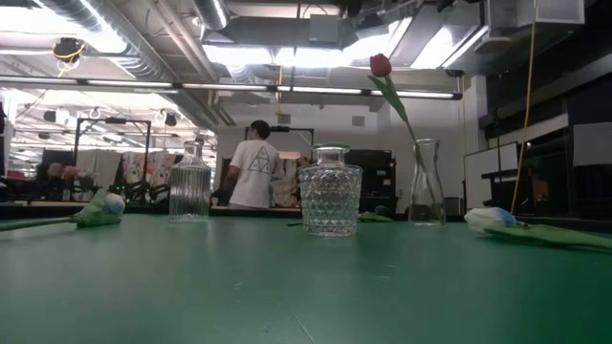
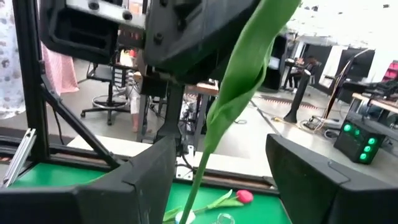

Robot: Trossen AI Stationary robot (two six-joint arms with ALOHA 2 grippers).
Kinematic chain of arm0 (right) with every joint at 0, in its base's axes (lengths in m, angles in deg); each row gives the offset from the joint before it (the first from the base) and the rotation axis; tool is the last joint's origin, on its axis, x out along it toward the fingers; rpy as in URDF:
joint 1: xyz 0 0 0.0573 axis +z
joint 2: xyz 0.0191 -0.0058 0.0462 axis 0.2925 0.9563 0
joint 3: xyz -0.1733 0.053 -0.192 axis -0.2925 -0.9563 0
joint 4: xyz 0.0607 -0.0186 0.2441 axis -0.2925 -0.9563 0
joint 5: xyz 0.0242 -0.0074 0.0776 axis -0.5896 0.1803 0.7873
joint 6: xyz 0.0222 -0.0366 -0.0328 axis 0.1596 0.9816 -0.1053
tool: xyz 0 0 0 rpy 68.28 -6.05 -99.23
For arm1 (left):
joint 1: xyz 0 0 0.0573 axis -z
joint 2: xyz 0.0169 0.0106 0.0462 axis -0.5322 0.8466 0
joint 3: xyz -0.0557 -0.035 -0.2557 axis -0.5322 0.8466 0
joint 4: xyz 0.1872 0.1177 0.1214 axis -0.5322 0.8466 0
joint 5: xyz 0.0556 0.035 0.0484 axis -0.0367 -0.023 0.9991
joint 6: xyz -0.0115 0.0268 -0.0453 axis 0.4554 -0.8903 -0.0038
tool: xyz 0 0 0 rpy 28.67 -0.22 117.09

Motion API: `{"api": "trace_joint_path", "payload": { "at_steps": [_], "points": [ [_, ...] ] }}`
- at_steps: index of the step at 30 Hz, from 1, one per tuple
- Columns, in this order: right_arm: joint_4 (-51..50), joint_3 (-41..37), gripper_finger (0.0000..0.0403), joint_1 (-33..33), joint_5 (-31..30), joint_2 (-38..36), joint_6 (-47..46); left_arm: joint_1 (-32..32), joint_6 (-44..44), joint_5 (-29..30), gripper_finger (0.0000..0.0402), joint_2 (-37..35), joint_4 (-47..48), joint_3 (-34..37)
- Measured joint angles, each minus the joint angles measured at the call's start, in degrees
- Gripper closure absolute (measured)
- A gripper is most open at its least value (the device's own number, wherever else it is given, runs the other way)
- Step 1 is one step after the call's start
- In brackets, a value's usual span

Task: Sort flowers into vase by color
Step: Put the right red tulip into the right transparent vase

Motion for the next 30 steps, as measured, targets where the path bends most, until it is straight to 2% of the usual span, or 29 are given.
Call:
{"api": "trace_joint_path", "payload": {
  "at_steps": [22,30],
  "points": [
    [1.9,0.0,0.0255,0.0,0.1,1.4,-1.1,-0.7,-1.1,0.0,0.0386,0.0,0.4,0.0],
    [3.8,0.0,0.0269,0.0,0.0,3.1,-1.0,-0.7,-1.1,-0.6,0.0386,0.0,0.0,0.0]
  ]
}}
